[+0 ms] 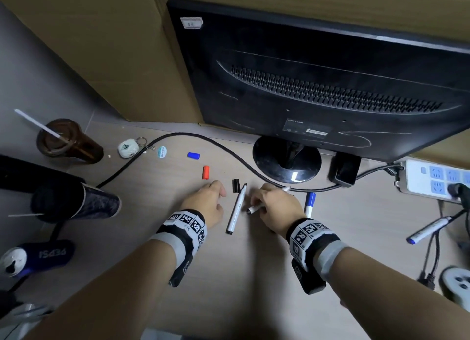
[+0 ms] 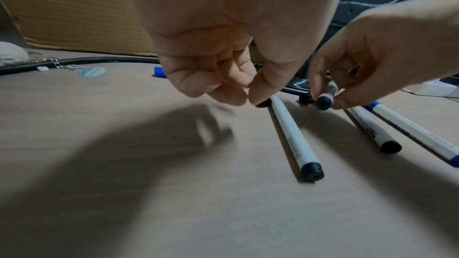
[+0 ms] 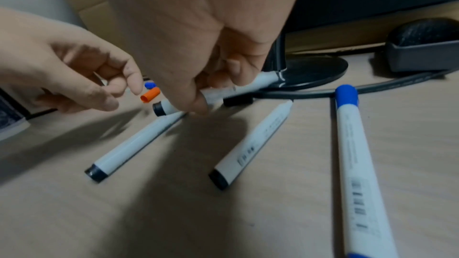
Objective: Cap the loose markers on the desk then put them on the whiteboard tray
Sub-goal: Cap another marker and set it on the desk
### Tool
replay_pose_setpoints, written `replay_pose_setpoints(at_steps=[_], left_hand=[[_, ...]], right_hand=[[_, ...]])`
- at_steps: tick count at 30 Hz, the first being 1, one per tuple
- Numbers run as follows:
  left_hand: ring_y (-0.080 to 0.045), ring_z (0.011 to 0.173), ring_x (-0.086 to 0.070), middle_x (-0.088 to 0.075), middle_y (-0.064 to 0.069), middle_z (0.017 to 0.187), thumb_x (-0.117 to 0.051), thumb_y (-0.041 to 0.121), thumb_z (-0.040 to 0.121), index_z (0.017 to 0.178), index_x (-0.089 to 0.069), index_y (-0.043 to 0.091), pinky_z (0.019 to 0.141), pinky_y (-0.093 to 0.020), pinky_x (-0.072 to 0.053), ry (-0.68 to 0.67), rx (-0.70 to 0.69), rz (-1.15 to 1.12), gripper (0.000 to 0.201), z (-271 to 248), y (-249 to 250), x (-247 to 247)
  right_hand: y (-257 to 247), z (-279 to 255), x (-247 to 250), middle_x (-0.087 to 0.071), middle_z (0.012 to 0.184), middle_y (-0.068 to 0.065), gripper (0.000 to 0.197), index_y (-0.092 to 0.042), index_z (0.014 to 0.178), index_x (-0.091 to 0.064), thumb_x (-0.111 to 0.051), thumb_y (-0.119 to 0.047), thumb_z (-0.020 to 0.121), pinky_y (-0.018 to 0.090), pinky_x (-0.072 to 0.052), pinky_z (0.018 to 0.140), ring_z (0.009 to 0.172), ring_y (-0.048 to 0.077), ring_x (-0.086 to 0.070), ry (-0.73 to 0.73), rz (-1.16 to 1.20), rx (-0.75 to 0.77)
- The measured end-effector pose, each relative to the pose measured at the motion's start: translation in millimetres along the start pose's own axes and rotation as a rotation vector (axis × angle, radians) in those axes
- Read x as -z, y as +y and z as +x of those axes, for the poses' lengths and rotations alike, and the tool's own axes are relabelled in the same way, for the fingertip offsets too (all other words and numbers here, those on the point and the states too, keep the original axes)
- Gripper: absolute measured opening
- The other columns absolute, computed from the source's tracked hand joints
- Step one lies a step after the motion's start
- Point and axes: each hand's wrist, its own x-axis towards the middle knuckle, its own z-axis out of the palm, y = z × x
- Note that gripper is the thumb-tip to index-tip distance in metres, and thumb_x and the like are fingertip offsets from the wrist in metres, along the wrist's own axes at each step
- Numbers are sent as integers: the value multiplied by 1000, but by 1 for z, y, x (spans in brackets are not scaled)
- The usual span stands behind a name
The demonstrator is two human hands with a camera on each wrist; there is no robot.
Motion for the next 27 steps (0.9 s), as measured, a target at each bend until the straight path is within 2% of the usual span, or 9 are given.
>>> replay_pose_setpoints(at_steps=[2,4,7,12,15,17,19,23,27], left_hand=[[-18,91,-58,-58,9,121,-53,14,90,119,-49,29,76,-32,-52,25,-8,-8,33,5,1,3],[-20,106,-62,-56,8,121,-53,11,88,123,-47,33,85,-37,-56,39,-30,-26,41,12,3,4],[-17,119,-58,-47,12,130,-54,10,88,127,-45,43,90,-41,-57,33,-90,-32,52,21,9,3],[-23,113,-57,-44,8,134,-57,12,93,132,-50,42,87,-39,-56,12,-131,60,49,34,19,-4],[-21,100,-59,-44,8,128,-58,12,93,123,-56,40,78,-36,-56,16,-123,89,41,38,18,-9],[-23,94,-60,-46,6,125,-60,12,91,115,-57,38,76,-37,-58,19,-109,89,35,40,14,-12],[-24,90,-62,-48,5,124,-63,11,90,112,-56,35,77,-39,-58,14,-95,80,33,40,10,-14],[-23,89,-62,-46,3,123,-68,12,90,108,-55,32,83,-39,-57,27,-55,48,30,38,0,-17],[-13,86,-61,-34,1,129,-68,7,90,95,-55,28,78,-24,-54,71,-13,-9,25,30,-11,-21]], right_hand=[[0,-4,5,-57,115,-7,30,-29,104,-68,-57,-11,82,34,-54,67,95,26,-66,48,38,27],[2,-11,9,-55,114,-9,30,-31,104,-66,-58,-12,82,33,-52,64,92,24,-66,124,96,63],[10,-24,17,-50,109,-11,27,-31,106,-59,-60,-19,81,40,-56,63,88,20,-64,248,203,93],[26,-44,30,-50,95,-9,23,-29,91,-50,-64,-17,77,36,-51,66,77,15,-54,447,310,7],[32,-50,30,-48,87,-7,28,-26,81,-48,-67,-7,73,22,-43,65,76,13,-49,568,336,2],[35,-51,26,-49,85,-6,28,-25,80,-47,-65,-4,74,20,-40,65,74,12,-48,593,354,-16],[39,-50,20,-52,91,-6,23,-24,87,-53,-64,-4,80,24,-45,69,81,13,-53,582,372,-18],[44,-49,8,-61,123,-6,32,-21,126,-62,-64,-11,96,24,-52,97,111,12,-64,513,441,-11],[42,-47,4,-68,129,-4,37,-20,136,-63,-57,-9,101,26,-52,103,116,11,-67,440,485,-27]])
